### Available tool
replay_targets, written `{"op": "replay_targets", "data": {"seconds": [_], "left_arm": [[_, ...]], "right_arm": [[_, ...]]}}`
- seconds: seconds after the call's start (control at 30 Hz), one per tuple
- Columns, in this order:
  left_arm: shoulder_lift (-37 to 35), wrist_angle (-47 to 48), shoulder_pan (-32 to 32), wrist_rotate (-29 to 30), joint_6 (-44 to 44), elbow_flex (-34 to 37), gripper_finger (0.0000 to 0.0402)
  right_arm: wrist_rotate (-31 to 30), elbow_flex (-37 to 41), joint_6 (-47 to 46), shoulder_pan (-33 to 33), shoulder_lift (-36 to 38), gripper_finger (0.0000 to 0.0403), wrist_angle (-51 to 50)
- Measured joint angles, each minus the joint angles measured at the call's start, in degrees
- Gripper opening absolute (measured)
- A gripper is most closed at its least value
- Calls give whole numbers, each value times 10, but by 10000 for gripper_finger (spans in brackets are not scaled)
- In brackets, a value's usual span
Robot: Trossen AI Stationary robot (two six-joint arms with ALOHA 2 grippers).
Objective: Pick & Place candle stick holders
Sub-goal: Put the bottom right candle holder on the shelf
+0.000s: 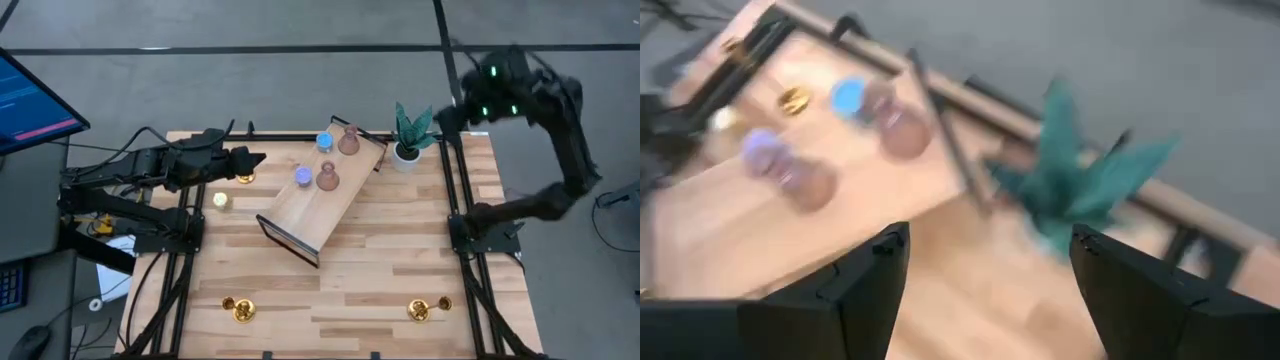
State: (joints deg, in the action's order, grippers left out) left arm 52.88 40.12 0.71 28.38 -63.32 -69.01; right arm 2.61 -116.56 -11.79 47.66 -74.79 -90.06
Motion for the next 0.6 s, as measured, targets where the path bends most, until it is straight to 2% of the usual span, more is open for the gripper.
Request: {"op": "replay_targets", "data": {"seconds": [0.13,0.33,0.5,0.6], "left_arm": [[0,-1,0,0,1,0,203],[0,-4,0,0,1,0,203],[0,-6,0,0,1,0,200],[0,-6,0,-17,2,0,200]], "right_arm": [[-21,133,-133,-112,107,265,-1],[-24,321,-373,-319,241,265,2],[-20,439,-523,-480,294,265,33],[-16,477,-531,-552,297,265,109]]}}
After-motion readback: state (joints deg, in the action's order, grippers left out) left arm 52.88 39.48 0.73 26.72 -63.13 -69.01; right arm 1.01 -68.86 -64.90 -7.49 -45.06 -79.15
